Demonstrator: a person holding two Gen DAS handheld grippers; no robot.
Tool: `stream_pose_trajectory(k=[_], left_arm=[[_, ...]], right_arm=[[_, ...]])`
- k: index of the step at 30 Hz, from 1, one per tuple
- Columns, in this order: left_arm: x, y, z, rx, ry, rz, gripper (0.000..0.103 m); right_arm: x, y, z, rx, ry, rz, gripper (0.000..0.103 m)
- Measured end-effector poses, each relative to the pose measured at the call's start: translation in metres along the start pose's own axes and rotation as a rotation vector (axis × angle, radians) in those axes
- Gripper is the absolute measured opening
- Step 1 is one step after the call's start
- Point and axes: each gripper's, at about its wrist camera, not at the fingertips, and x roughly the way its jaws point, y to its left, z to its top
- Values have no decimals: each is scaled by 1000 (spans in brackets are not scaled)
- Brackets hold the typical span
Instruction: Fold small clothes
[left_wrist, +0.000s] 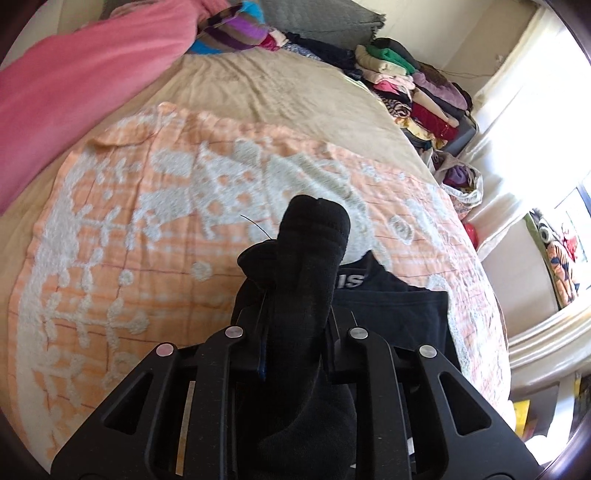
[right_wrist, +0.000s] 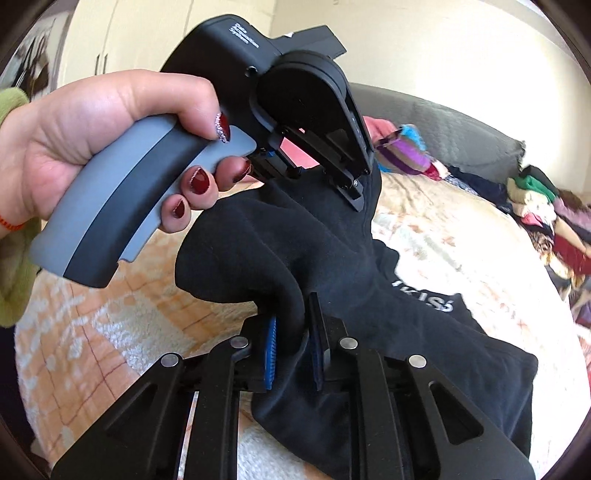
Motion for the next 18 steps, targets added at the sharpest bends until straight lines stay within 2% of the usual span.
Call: stream_pose_trajectory(k=[11,18], left_arm=[[1,-96,1,93,4,-34,13],[19,-127,-4,100,38,-49,13]], right_arm=[[-56,-51,-7,154,-32,-34,14],[-79,-66,-20,202,-23,-58,12]])
